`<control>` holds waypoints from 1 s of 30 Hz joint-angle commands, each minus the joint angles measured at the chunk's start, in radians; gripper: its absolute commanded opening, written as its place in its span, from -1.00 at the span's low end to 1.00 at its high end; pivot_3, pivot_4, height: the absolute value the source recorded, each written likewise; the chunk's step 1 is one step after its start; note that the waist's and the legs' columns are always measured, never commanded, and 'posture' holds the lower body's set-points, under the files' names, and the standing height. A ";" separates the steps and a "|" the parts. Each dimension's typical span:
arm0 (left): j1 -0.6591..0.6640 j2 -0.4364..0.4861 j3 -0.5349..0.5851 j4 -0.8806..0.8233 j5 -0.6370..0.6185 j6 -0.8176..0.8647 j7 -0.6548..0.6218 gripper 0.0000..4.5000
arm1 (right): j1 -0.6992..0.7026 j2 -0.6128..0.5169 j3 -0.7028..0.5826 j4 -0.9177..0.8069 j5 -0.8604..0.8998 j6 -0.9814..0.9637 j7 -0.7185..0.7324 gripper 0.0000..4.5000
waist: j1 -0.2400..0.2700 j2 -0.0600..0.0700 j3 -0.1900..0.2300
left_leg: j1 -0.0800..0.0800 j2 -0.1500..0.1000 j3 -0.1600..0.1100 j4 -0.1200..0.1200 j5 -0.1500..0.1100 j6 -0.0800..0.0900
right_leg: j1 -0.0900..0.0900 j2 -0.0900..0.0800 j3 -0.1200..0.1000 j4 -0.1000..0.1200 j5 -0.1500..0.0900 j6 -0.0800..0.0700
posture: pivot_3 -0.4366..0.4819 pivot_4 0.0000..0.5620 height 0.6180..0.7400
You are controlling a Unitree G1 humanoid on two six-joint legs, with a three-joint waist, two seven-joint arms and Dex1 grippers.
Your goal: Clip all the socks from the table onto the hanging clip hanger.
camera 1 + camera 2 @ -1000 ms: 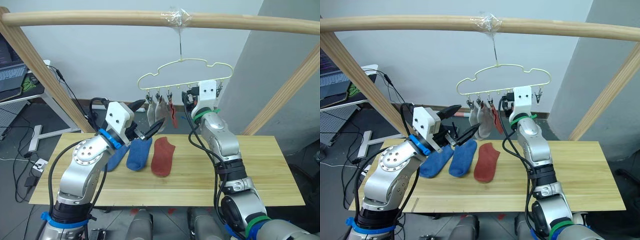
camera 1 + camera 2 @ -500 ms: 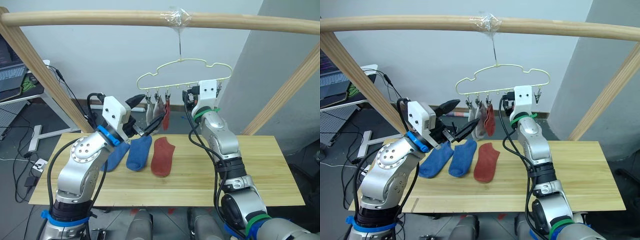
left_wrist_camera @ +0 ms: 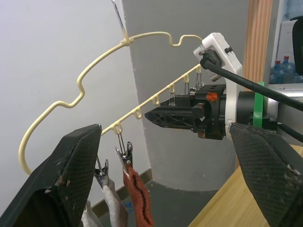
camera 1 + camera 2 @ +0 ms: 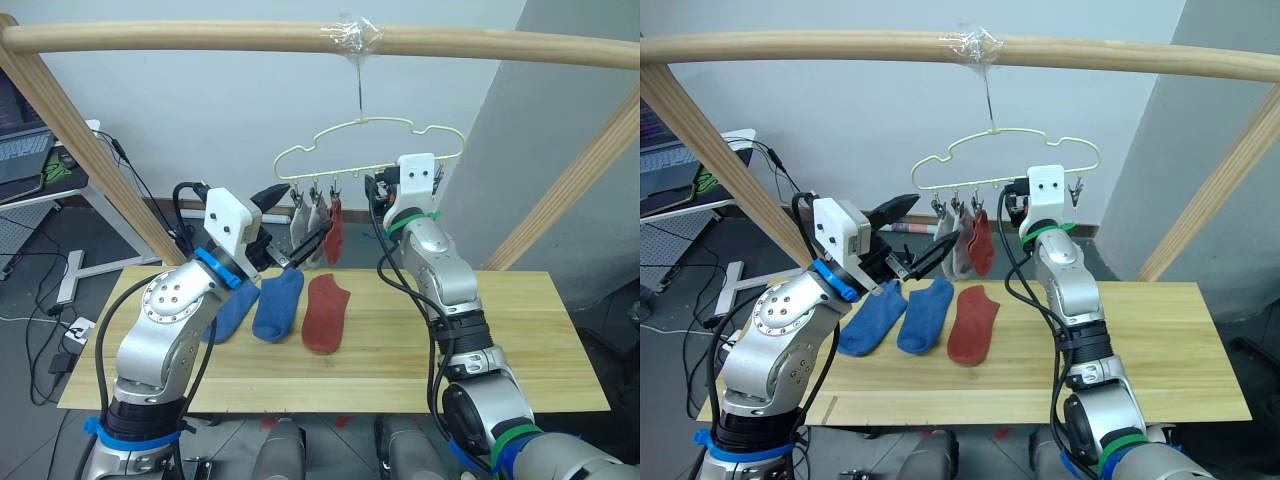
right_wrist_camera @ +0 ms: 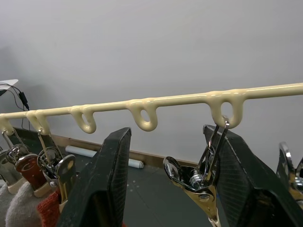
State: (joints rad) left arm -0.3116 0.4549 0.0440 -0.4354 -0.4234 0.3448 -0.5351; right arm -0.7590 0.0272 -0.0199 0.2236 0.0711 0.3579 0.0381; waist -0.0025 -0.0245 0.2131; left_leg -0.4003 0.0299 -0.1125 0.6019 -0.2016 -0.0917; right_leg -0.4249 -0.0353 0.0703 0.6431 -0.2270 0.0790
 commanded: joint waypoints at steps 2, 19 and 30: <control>-0.015 -0.006 0.006 -0.046 -0.011 -0.002 0.005 1.00 | -0.018 -0.003 -0.010 -0.014 0.004 -0.023 -0.007 0.11 | 0.000 0.000 0.000 | 0.000 0.000 0.000 0.000 0.000 0.000 | 0.000 0.000 0.000 0.000 0.000 0.000 | 0.31 -0.35 1.00; 0.204 -0.077 -0.082 0.002 0.063 0.070 0.085 1.00 | 0.027 -0.060 -0.028 -0.100 0.068 0.113 0.066 -0.99 | -0.001 0.002 0.002 | 0.000 0.000 0.000 -0.001 0.000 0.000 | 0.000 0.000 0.000 0.000 -0.001 -0.001 | 0.21 -0.24 1.00; 0.093 -0.259 -0.218 0.511 0.313 -0.050 0.250 1.00 | 0.064 -0.091 -0.017 -0.205 0.087 0.237 0.094 -0.99 | -0.002 0.004 0.006 | 0.000 0.000 0.000 0.000 0.000 0.000 | 0.000 0.000 -0.001 0.000 -0.001 -0.001 | 0.07 -0.17 1.00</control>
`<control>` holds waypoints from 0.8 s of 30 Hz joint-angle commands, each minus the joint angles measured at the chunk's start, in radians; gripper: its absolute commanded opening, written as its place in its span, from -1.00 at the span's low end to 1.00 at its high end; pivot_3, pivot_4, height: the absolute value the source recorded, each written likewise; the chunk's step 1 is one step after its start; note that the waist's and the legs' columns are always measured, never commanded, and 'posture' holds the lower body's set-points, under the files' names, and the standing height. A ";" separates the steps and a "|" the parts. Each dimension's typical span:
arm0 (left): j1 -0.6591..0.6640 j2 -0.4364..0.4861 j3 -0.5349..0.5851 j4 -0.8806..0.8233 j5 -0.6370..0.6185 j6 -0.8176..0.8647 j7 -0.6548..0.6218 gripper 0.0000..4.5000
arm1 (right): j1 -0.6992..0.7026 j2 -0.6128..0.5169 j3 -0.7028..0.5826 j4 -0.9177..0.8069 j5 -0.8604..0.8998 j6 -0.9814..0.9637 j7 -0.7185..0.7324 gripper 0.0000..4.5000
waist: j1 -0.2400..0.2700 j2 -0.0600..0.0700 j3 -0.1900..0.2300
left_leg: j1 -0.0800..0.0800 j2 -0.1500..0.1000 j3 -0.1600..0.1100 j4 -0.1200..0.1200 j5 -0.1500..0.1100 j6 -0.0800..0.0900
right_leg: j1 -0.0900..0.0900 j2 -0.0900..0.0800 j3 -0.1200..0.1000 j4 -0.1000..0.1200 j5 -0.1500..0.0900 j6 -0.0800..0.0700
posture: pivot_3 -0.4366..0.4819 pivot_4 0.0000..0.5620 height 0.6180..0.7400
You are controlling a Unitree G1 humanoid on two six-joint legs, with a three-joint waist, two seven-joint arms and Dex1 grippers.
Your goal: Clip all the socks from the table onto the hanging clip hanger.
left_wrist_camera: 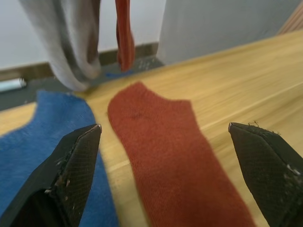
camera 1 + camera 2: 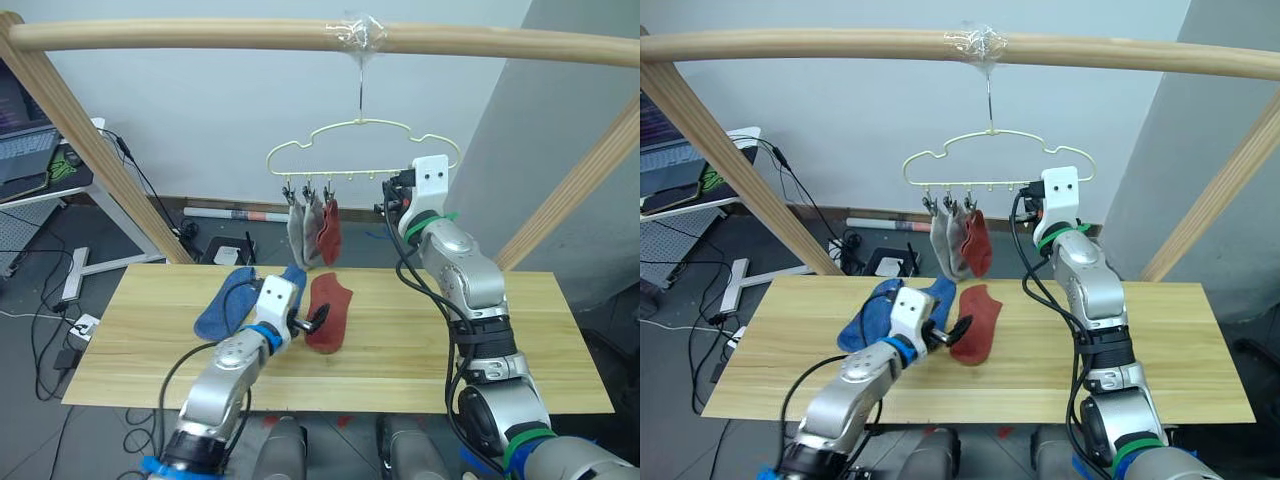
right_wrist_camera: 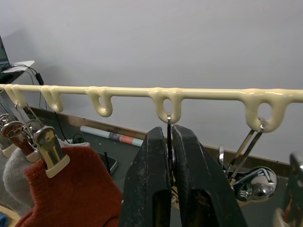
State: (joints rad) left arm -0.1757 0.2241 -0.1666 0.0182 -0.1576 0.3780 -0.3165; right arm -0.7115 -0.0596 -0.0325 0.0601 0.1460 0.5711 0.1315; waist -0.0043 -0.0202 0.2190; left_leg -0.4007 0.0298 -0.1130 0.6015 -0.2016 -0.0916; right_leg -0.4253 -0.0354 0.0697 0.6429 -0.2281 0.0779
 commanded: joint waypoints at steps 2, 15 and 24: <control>-0.091 -0.069 -0.007 0.159 0.051 -0.111 0.025 1.00 | 0.025 0.000 -0.004 -0.060 0.011 0.037 -0.007 -0.99 | -0.005 0.000 0.000 | 0.000 0.000 0.000 -0.001 0.000 0.000 | 0.000 0.000 0.000 0.000 0.000 0.000 | 0.04 -0.16 1.00; -0.227 -0.182 0.008 0.546 0.106 -0.060 0.041 1.00 | 0.063 -0.010 -0.022 -0.131 0.005 0.118 -0.038 -0.99 | -0.029 0.000 0.000 | 0.001 0.000 -0.001 -0.002 0.000 0.000 | 0.001 0.000 -0.001 0.000 -0.001 0.001 | -0.06 -0.15 1.00; -0.173 -0.130 -0.027 0.508 0.187 -0.107 0.039 0.34 | 0.064 0.007 -0.048 -0.136 0.035 0.159 -0.046 -1.00 | -0.031 0.000 0.000 | 0.002 0.000 -0.001 -0.002 0.000 0.000 | 0.002 0.000 -0.001 0.000 -0.001 0.001 | -0.05 -0.19 1.00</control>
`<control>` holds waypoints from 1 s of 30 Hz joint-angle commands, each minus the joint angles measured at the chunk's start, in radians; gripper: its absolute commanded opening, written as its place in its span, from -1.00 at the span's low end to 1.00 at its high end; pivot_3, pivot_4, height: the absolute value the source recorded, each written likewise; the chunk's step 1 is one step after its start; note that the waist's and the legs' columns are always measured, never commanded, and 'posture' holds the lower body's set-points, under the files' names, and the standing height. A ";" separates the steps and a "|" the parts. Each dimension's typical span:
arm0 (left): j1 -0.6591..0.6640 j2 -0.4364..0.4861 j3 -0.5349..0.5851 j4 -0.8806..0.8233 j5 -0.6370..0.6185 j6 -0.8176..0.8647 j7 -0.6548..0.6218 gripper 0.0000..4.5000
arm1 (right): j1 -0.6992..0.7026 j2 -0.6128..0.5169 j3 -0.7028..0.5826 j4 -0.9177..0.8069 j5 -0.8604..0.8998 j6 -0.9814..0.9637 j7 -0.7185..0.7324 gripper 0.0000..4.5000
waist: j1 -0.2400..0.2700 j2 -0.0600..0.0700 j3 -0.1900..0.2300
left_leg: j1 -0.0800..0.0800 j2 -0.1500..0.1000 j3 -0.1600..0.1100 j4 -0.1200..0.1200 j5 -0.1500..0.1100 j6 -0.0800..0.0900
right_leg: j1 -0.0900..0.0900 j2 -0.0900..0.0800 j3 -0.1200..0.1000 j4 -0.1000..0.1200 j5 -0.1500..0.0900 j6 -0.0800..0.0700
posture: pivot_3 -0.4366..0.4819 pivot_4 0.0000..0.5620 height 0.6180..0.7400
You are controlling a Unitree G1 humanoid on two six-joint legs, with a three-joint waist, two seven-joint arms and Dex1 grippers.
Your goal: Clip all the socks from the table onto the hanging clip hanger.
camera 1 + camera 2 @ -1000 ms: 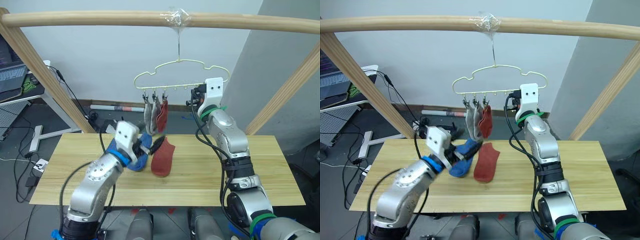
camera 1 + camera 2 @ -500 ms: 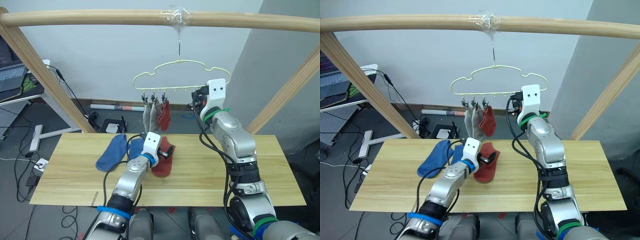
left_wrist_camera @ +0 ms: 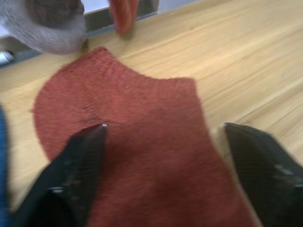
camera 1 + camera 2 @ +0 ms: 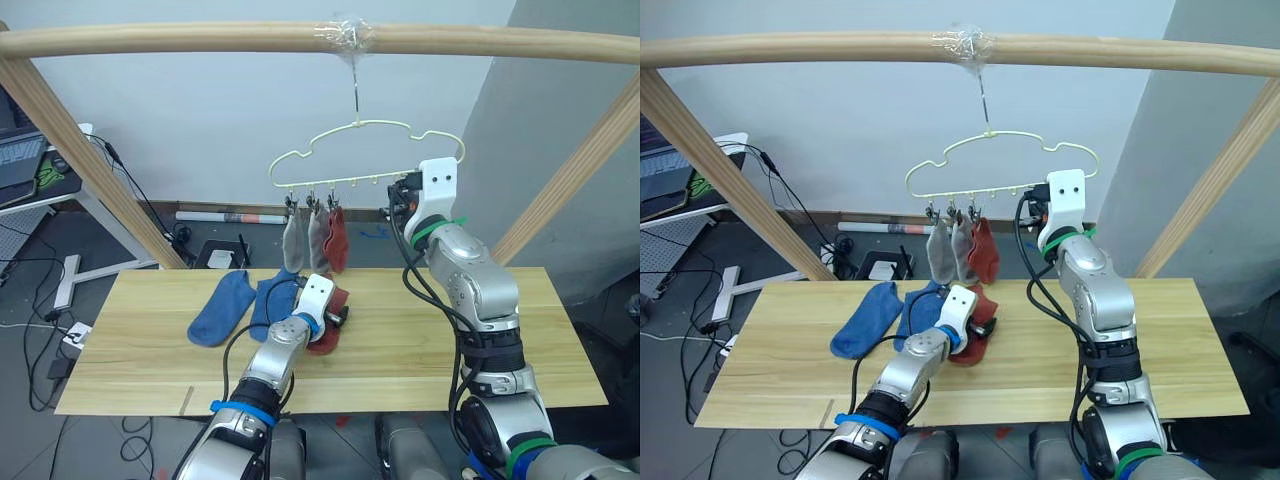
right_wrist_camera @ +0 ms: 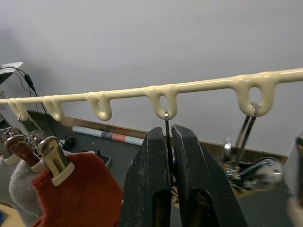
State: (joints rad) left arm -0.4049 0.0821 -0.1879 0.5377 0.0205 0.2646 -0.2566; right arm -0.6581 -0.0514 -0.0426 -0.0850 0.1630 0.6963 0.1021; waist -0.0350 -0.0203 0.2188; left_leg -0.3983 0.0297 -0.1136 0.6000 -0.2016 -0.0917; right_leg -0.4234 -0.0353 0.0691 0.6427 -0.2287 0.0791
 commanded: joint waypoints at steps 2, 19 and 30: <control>0.077 0.018 -0.010 -0.039 0.012 0.002 -0.029 0.09 | 0.005 -0.006 -0.042 0.015 0.024 0.036 -0.015 -1.00 | 0.002 0.000 0.000 | 0.000 0.000 0.000 0.000 0.000 0.000 | 0.000 0.000 0.000 0.000 0.000 0.000 | -0.03 -0.21 1.00; 0.221 0.048 -0.061 -0.408 -0.046 -0.139 -0.205 -0.99 | -0.095 -0.048 -0.240 0.069 0.193 0.282 -0.049 -1.00 | 0.012 0.000 0.000 | -0.002 0.000 -0.001 0.000 0.000 0.000 | -0.001 -0.001 -0.001 -0.001 0.000 0.000 | 0.05 -0.28 1.00; 0.140 0.092 -0.109 -0.495 0.026 -0.436 -0.263 -0.99 | -0.236 -0.039 -0.495 0.153 0.345 0.637 -0.175 -1.00 | 0.021 0.000 0.000 | -0.003 0.000 -0.001 -0.001 0.000 0.000 | -0.001 -0.001 -0.001 -0.003 0.000 -0.001 | 0.04 -0.28 1.00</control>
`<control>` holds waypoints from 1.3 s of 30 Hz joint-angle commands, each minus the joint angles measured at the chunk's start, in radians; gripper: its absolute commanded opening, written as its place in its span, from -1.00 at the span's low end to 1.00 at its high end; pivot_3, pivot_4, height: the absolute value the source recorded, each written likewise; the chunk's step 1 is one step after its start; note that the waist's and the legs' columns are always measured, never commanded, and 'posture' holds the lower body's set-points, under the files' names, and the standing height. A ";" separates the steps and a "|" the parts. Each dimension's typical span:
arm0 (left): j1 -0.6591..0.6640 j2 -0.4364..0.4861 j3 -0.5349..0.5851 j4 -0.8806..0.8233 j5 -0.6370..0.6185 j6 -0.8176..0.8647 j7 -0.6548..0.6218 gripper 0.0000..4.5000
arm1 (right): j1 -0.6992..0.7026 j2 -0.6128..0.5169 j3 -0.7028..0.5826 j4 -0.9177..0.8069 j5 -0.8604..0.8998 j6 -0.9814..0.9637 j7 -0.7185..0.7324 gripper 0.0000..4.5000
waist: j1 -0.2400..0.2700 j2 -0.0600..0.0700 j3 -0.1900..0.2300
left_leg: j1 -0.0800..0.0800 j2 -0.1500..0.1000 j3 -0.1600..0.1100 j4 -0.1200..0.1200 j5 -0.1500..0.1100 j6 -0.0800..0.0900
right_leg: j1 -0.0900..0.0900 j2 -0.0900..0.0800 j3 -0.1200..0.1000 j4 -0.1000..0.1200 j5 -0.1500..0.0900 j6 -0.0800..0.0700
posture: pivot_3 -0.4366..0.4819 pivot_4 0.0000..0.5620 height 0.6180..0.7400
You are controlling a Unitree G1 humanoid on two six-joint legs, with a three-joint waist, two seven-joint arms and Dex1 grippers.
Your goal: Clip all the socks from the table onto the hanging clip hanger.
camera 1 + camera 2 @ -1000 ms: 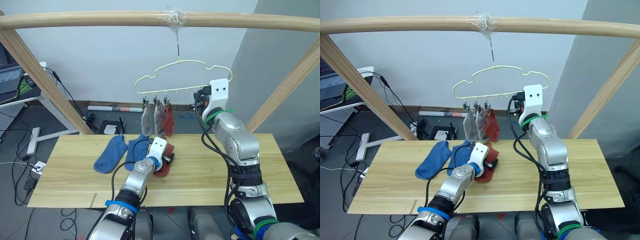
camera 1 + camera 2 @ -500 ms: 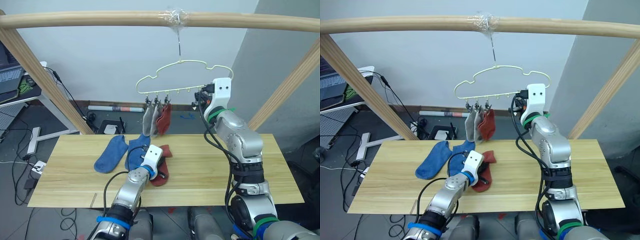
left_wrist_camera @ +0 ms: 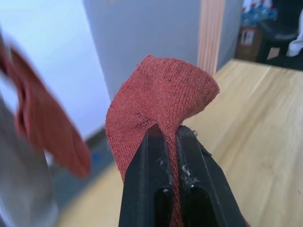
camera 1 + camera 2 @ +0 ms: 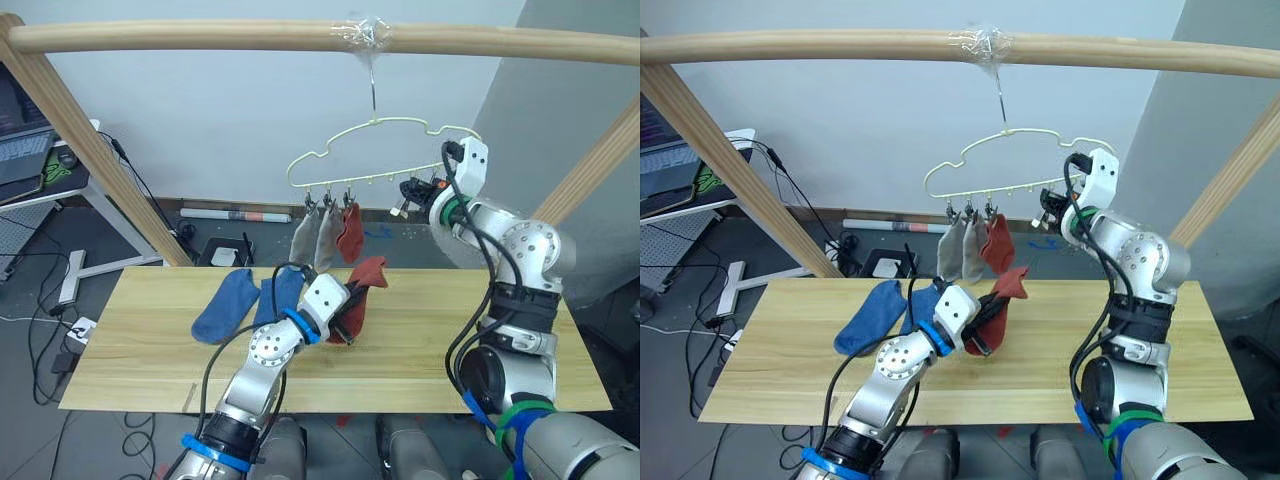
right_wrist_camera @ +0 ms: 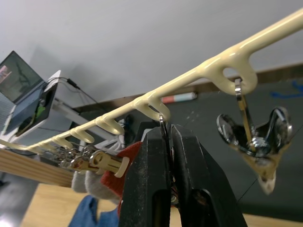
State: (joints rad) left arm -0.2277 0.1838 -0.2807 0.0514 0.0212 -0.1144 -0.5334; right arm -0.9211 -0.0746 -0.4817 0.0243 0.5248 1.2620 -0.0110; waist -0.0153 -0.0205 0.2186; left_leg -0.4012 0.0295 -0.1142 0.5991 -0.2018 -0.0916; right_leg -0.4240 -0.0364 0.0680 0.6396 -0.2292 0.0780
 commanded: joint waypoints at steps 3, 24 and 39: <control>-0.081 -0.033 -0.015 0.016 0.039 -0.068 0.034 -0.99 | 0.014 -0.006 -0.076 0.036 -0.003 0.115 -0.077 -1.00 | 0.009 0.000 0.000 | 0.000 0.000 0.000 0.000 0.000 0.000 | 0.000 0.000 0.000 0.000 0.000 0.000 | 0.03 -0.28 1.00; -0.181 -0.086 0.012 0.134 0.043 -0.134 0.101 -0.99 | 0.005 0.041 -0.123 -0.031 0.009 0.207 -0.127 -1.00 | 0.010 0.000 0.000 | -0.001 0.000 -0.001 -0.002 0.000 0.001 | 0.001 0.000 -0.001 -0.004 0.000 0.000 | 0.00 -0.23 1.00; -0.213 -0.095 0.010 0.184 0.059 -0.133 0.119 -1.00 | -0.037 0.030 -0.191 -0.091 0.100 0.286 -0.041 0.62 | -0.011 0.003 0.002 | -0.004 0.000 -0.001 -0.004 0.000 0.001 | -0.002 0.000 -0.002 -0.006 0.000 0.001 | -0.06 -0.25 1.00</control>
State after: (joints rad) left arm -0.4278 0.1006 -0.2716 0.2414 0.0798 -0.2267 -0.4247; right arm -0.9463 -0.0173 -0.6734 -0.0072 0.5781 1.5302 -0.0946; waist -0.0263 -0.0174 0.2205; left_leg -0.4059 0.0293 -0.1156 0.5945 -0.2020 -0.0910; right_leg -0.4260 -0.0362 0.0661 0.6334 -0.2286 0.0789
